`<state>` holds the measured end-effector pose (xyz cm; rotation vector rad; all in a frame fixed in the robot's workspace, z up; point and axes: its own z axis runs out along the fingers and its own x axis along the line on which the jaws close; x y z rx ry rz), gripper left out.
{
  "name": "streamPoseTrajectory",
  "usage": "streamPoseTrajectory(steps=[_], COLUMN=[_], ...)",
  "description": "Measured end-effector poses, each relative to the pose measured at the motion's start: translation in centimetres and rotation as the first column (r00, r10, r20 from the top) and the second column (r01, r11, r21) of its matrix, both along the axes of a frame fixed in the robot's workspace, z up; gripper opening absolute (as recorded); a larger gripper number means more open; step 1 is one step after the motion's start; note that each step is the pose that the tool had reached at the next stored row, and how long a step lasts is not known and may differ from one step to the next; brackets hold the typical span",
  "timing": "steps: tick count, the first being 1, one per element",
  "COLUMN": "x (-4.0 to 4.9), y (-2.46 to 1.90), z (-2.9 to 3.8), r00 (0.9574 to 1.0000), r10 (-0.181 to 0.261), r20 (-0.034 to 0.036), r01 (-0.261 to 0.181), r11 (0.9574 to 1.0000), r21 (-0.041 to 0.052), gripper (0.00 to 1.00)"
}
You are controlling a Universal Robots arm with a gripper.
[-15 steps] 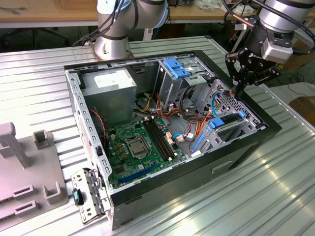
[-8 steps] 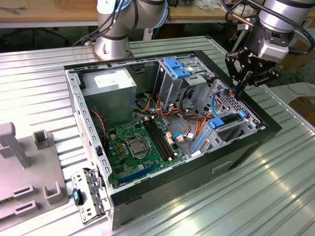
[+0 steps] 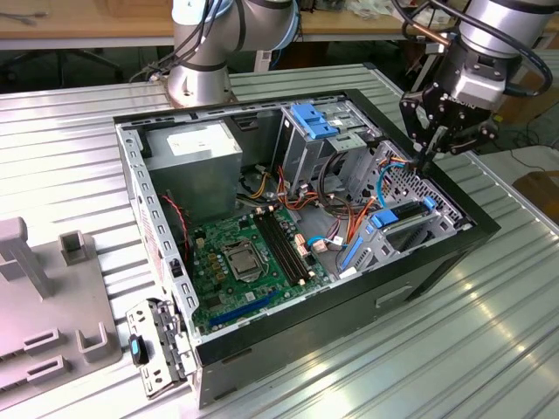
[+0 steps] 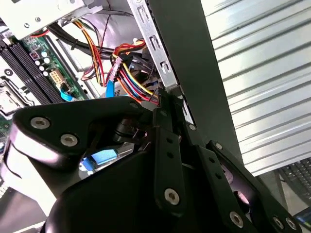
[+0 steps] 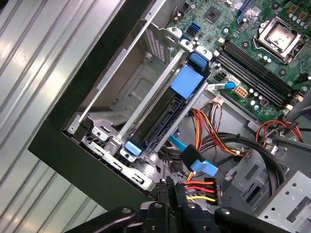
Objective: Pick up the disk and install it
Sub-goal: 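Insert the first disk wire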
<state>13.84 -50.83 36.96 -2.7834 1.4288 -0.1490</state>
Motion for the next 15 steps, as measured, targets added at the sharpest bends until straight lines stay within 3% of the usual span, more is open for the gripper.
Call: streamPoseTrajectory(steps=[3,6,10,15], x=[0.0,0.0,0.0,0.0], y=[0.0,0.0,0.0,0.0], z=[-0.01,-0.03,-0.05,-0.08], r00=[0.9987,0.9945,0.9833,0.9689], r10=[-0.05,-0.105,-0.182,-0.247], r20=[0.0,0.0,-0.0003,-0.0009], r01=[0.05,0.105,0.182,0.247], r11=[0.9987,0.9945,0.9833,0.9689], r21=[0.0,0.0,-0.0001,-0.0002], gripper=[0.16,0.16,0.16,0.16])
